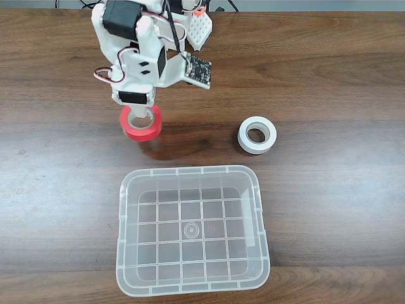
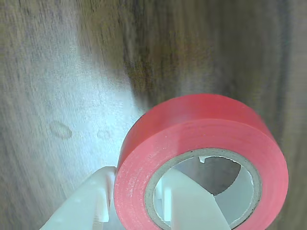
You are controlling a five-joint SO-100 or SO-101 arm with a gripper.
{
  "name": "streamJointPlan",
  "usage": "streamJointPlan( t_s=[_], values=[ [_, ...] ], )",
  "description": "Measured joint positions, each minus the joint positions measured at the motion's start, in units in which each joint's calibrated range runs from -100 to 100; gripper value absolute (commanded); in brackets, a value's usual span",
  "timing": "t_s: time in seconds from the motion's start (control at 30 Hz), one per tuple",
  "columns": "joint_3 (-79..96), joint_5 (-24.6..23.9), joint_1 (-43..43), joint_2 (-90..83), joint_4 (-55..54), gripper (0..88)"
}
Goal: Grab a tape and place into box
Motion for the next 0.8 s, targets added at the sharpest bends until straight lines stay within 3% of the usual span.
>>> streamJointPlan(
  t_s=[0.37, 0.8],
  values=[
    [-7.13, -0.47, -6.91, -15.49, 13.05, 1.4],
    [-34.84, -2.19, -14.88, -10.05, 17.12, 1.2]
  ],
)
